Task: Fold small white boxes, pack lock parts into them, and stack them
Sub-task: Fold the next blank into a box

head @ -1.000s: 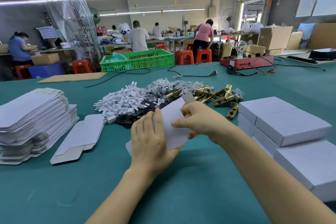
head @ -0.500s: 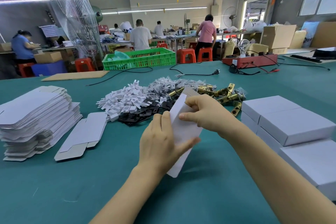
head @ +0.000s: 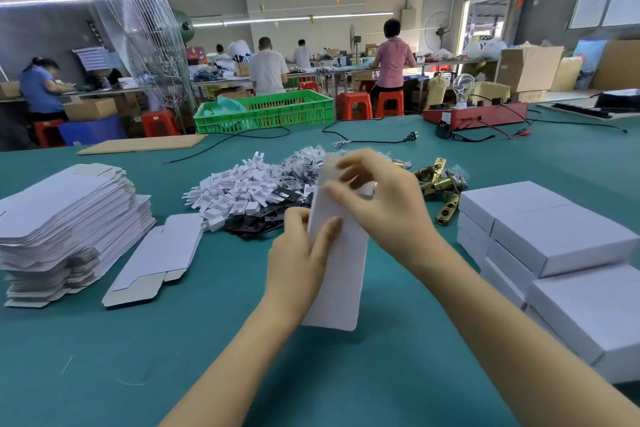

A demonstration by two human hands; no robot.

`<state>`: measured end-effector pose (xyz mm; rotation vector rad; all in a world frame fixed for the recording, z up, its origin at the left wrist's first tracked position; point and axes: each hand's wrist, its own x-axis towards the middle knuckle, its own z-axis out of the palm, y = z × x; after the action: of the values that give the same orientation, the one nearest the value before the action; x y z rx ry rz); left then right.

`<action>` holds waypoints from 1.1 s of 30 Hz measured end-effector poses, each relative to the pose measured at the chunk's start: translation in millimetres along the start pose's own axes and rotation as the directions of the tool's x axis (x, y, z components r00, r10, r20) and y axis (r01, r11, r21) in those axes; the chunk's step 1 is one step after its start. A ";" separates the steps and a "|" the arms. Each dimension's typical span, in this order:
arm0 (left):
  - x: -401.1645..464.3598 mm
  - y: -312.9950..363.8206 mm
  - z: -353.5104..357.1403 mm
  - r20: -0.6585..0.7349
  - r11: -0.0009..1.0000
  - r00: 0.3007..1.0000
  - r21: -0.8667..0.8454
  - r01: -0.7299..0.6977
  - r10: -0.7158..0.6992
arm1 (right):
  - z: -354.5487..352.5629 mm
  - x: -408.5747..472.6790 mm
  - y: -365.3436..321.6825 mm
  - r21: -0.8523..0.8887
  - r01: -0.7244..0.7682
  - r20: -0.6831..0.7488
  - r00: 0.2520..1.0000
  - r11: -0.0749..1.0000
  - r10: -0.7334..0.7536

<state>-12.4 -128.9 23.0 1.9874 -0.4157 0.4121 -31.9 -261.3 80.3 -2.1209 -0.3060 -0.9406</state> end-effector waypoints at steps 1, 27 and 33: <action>-0.1 0.5 -0.6 -0.031 0.997 0.999 -0.066 0.029 -0.031 | 4.0 -2.1 1.4 -0.023 -0.010 -0.187 0.982 1.000 0.005; -5.2 0.8 13.1 -0.091 0.874 0.996 -0.483 -0.046 0.002 | 41.1 -28.4 9.6 0.539 -0.287 0.031 0.946 0.792 0.321; -6.7 5.7 14.6 -0.124 0.878 0.992 -0.475 -0.060 0.001 | 45.2 -24.4 15.4 0.529 -0.403 0.119 0.907 0.747 0.404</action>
<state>-19.4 -143.7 18.2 1.4667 -0.4257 0.4010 -17.7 -236.0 35.2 -1.5599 -0.0820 -0.5136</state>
